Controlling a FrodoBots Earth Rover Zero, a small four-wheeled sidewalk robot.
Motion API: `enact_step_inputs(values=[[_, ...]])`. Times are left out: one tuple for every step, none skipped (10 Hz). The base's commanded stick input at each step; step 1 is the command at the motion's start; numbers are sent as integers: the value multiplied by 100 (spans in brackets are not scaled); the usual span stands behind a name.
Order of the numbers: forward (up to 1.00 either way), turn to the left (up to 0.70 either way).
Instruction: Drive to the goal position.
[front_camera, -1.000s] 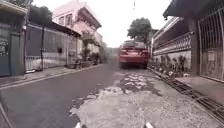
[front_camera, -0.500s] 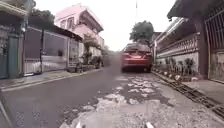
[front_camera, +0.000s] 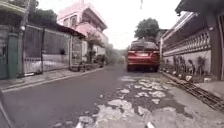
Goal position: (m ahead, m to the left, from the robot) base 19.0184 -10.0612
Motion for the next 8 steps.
enact_step_inputs(values=[[70, 14], [70, 14], [70, 14], [70, 14], [70, 14], [70, 14], [70, 14], [70, 14]])
